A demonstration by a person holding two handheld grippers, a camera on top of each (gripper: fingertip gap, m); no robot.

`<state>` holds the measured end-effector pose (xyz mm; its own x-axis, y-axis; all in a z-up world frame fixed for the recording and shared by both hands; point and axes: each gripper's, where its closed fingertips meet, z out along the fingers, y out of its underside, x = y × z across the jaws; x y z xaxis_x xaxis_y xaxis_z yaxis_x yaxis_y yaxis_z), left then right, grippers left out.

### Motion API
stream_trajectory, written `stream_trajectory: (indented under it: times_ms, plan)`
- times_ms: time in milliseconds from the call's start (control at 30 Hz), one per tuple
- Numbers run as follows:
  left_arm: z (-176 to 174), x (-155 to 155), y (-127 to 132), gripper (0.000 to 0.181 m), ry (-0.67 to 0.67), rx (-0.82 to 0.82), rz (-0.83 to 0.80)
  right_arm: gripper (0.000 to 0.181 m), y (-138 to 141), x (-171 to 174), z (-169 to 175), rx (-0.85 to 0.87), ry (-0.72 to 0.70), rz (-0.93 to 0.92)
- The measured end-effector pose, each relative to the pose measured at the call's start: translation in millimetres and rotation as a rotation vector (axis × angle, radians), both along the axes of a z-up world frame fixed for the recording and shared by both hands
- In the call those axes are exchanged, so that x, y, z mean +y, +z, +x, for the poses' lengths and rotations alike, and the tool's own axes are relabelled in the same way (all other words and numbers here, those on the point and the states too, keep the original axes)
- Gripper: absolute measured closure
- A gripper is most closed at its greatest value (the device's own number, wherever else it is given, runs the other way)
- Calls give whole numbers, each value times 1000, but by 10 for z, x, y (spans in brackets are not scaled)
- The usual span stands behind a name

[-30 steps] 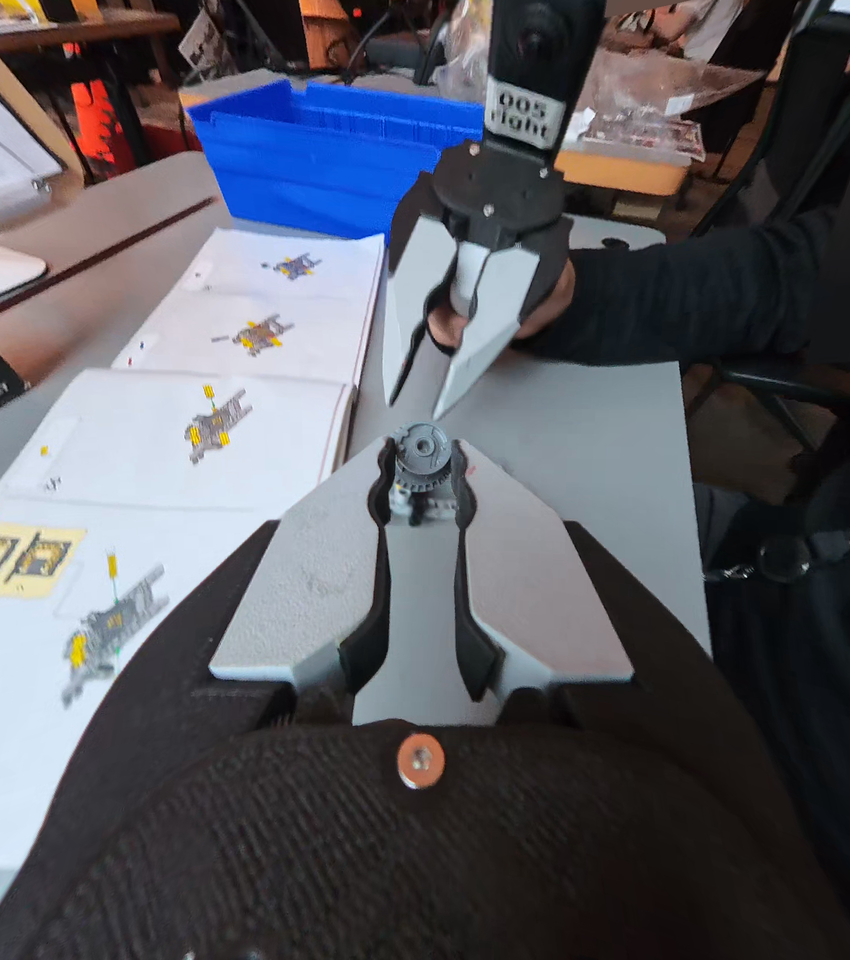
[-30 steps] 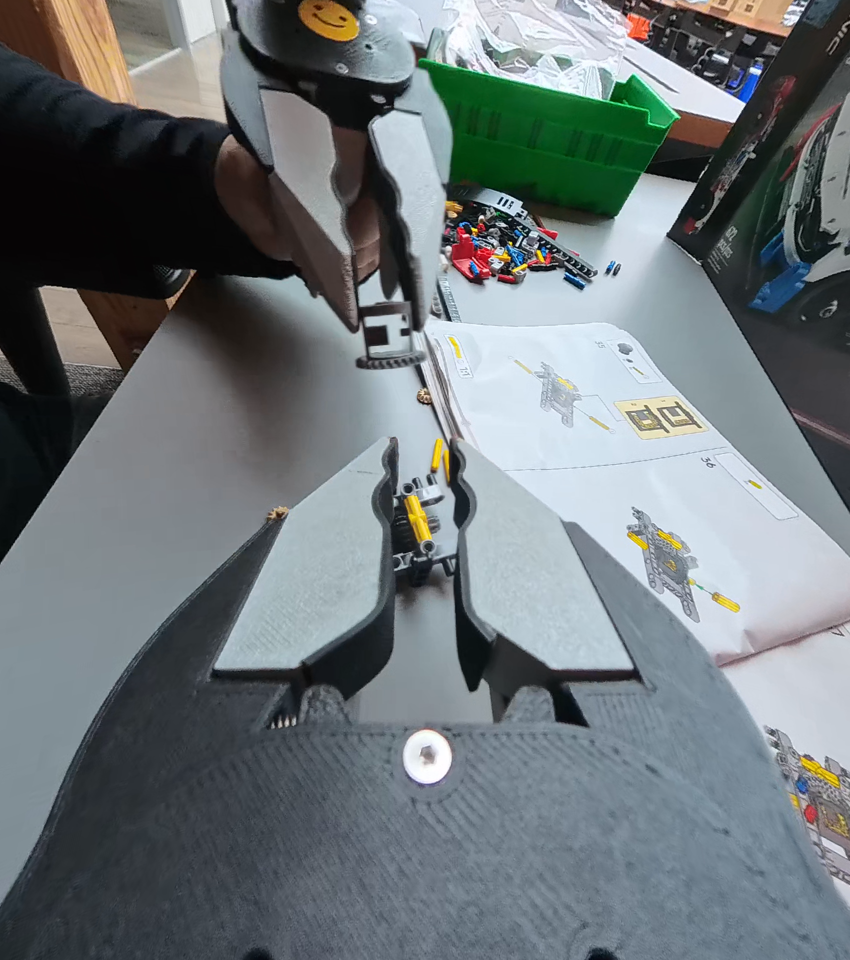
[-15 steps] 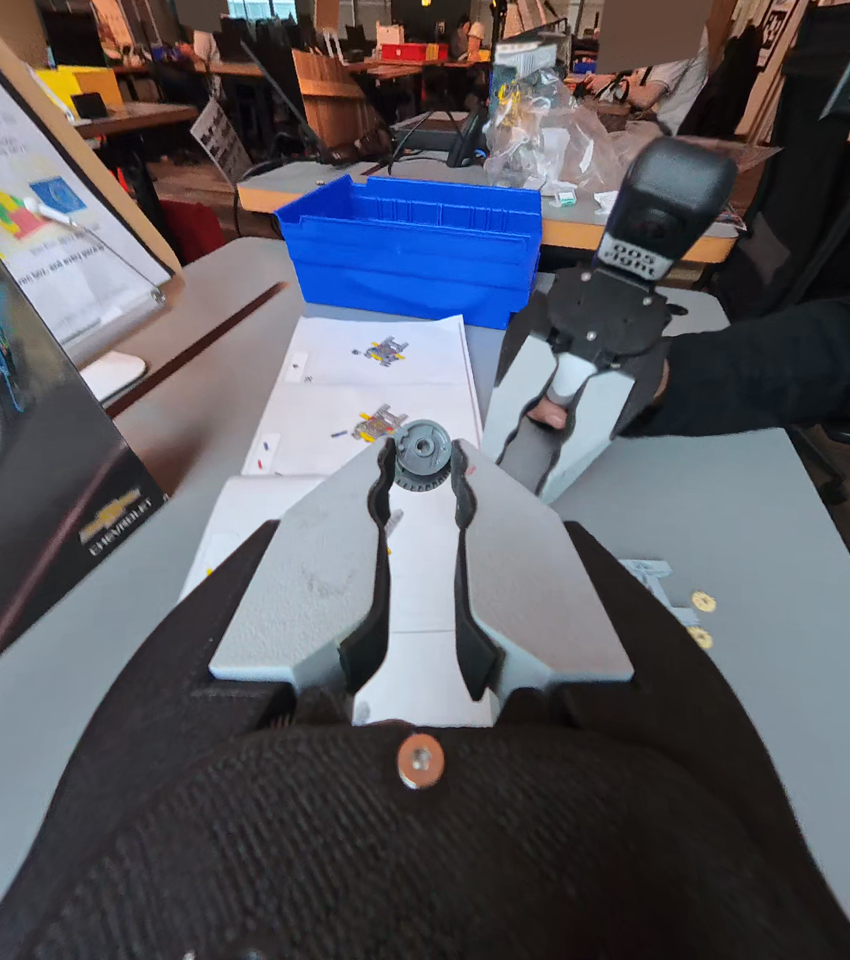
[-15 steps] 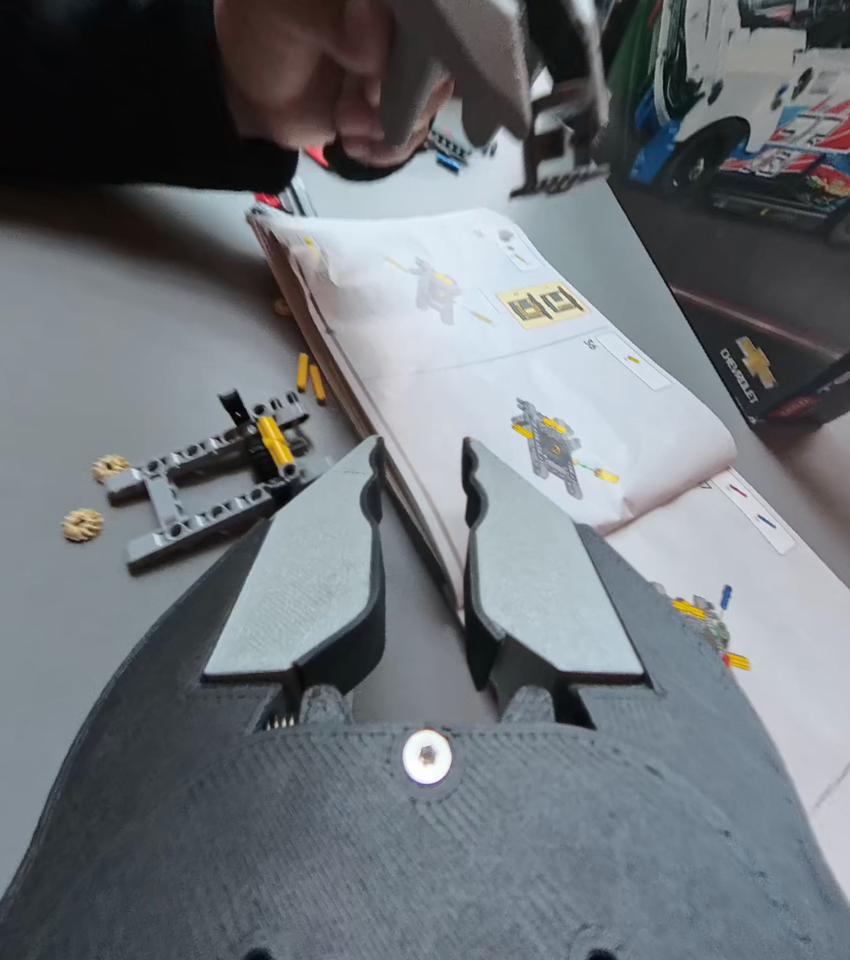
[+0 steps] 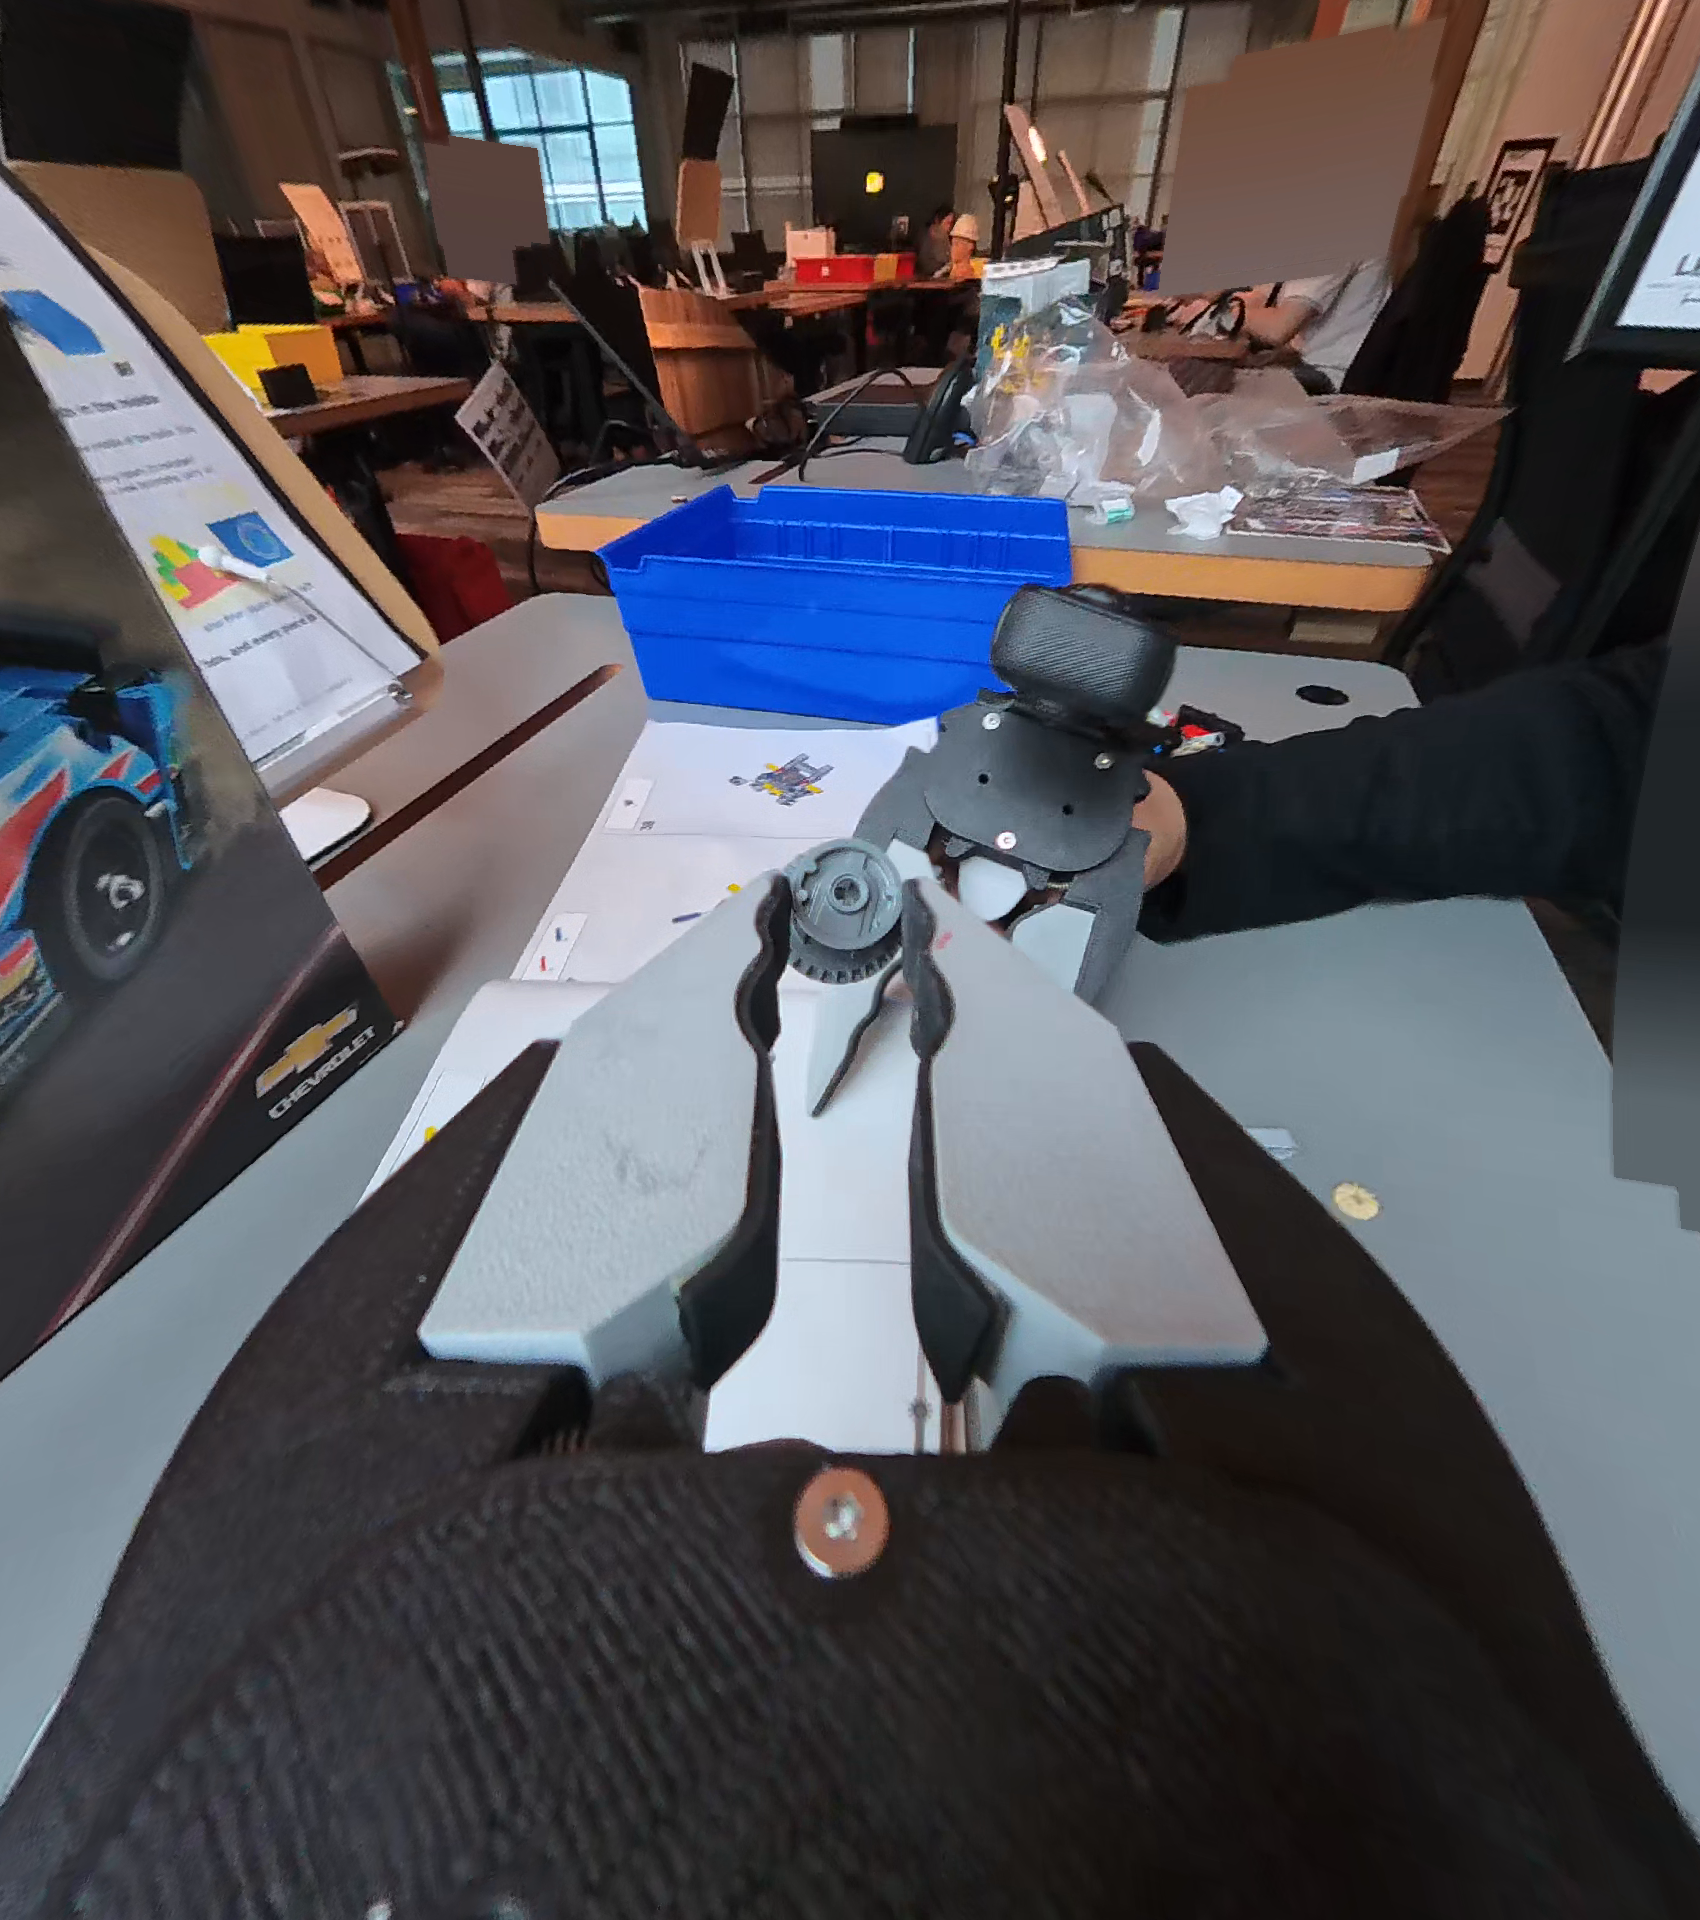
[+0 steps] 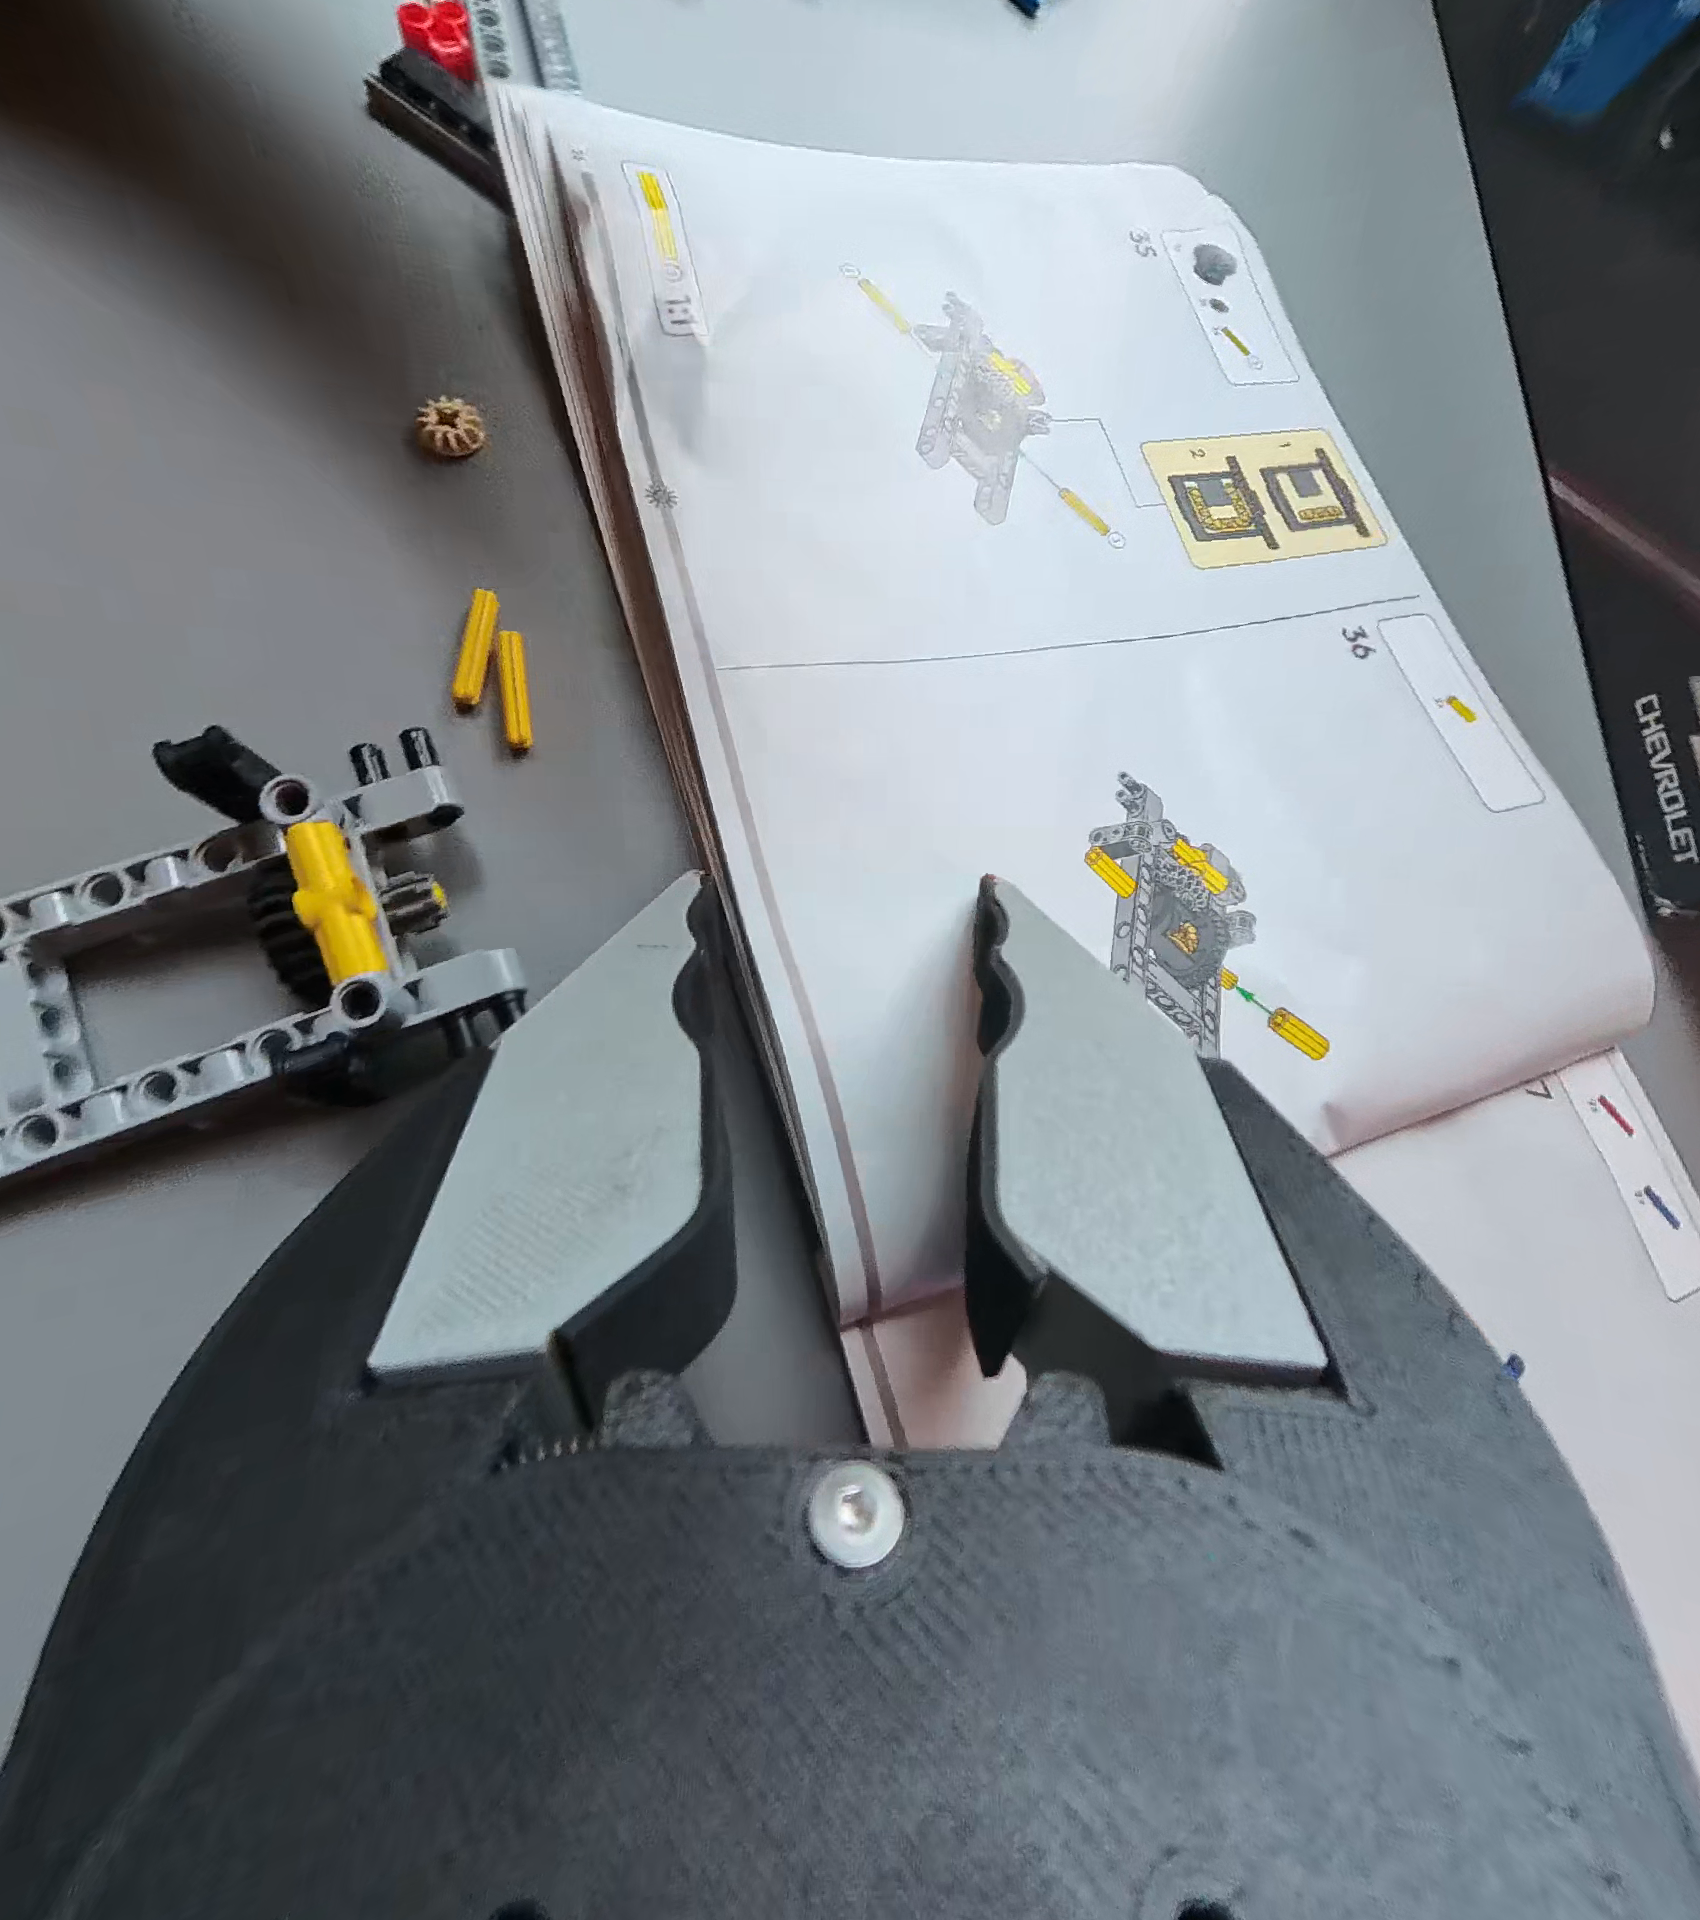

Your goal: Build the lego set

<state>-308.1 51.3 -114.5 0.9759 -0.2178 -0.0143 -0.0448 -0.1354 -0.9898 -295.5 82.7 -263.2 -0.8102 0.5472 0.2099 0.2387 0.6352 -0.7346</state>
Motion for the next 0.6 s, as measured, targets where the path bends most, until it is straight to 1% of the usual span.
stream_trajectory:
  times_ms: [167,267,300,333,400,433,533,600]
  plan:
    - [-311,-87,19,163,119,-36,19,137,53,-1,-5,0,-29,-27]
    - [-436,-143,23,163,150,-58,31,140,245,-2,42,37,-36,-123]
    - [-429,-154,26,163,136,-65,36,140,335,1,54,49,-44,-178]
    - [-367,-158,49,163,93,-73,55,141,429,6,63,59,-51,-238]
    - [-165,-145,74,163,-35,-105,87,142,605,22,59,76,-67,-353]
    - [-105,-115,33,163,-67,-127,69,142,689,27,51,87,-74,-396]
    - [-81,9,-176,163,-41,-151,-40,143,939,-5,39,161,-78,-467]
    - [-103,23,-179,162,-25,-187,-58,144,1051,-29,22,228,-91,-456]
